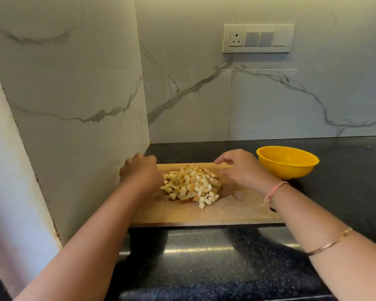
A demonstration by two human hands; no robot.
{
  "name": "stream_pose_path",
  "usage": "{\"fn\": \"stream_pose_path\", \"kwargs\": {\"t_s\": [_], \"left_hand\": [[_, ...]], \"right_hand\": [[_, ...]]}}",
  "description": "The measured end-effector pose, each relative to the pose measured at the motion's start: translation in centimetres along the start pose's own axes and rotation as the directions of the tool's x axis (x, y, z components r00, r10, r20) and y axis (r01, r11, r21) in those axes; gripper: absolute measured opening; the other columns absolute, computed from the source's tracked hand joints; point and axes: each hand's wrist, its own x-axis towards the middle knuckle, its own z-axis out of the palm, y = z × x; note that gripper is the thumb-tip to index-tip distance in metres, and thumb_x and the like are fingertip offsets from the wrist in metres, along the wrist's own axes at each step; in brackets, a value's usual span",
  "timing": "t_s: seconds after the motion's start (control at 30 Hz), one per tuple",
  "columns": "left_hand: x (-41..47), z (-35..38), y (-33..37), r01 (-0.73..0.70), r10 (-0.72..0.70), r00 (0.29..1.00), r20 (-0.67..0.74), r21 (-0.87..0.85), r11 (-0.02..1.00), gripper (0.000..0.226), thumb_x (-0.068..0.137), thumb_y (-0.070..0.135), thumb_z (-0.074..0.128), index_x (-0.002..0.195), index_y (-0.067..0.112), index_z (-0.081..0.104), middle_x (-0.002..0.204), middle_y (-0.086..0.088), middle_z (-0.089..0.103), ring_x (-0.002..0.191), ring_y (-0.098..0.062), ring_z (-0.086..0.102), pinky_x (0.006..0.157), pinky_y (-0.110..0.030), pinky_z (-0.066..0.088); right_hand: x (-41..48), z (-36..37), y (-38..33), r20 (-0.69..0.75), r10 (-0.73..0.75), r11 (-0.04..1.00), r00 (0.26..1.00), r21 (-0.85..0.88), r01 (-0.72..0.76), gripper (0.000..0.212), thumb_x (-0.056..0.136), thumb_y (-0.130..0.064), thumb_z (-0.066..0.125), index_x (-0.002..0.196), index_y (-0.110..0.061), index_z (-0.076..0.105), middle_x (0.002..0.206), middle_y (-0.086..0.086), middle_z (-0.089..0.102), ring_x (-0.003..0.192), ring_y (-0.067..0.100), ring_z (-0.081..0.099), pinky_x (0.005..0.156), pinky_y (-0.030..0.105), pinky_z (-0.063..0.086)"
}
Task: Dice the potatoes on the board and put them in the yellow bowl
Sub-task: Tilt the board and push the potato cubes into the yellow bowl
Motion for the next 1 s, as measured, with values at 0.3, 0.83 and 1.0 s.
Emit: {"fn": "stream_pose_path", "kwargs": {"t_s": [0.3,0.83,1.0], "left_hand": [[-2.9,-2.3,-0.7,-0.145,0.023,0.874,0.486,0.214,0.966,0.069,0.077,0.062,0.062,0.115,0.005,0.06,0.113,-0.009,0.062,0.103,-0.024,0.056,0.085,-0.03,0.043],[2.2,-0.4,0.4,-0.084,-0.03,0.861,0.508,0.2,0.976,0.08,0.091,0.061,0.042,0.145,0.003,0.034,0.15,-0.013,0.037,0.134,-0.029,0.038,0.105,-0.034,0.032],[3.6,0.5,0.7,-0.088,0.061,0.885,0.462,0.038,0.995,0.067,0.099,0.048,0.036,0.148,0.005,0.026,0.154,-0.013,0.029,0.14,-0.028,0.03,0.108,-0.029,0.026]], "right_hand": [[-4.8,-3.6,1.1,0.416,0.224,0.94,0.881,-0.331,-0.083,0.059,0.076,-0.058,0.067,0.112,-0.011,0.069,0.118,0.006,0.066,0.105,0.022,0.061,0.095,0.039,0.048],[1.0,1.9,3.5,0.488,0.191,0.894,0.852,-0.445,0.055,0.066,0.101,-0.048,0.012,0.151,-0.007,0.004,0.158,0.014,-0.003,0.146,0.025,-0.004,0.117,0.038,0.005],[4.7,3.2,4.9,0.471,0.219,0.904,0.855,-0.428,0.004,0.067,0.101,-0.049,0.011,0.151,-0.007,0.0,0.158,0.013,-0.007,0.146,0.026,-0.006,0.118,0.042,0.005]]}}
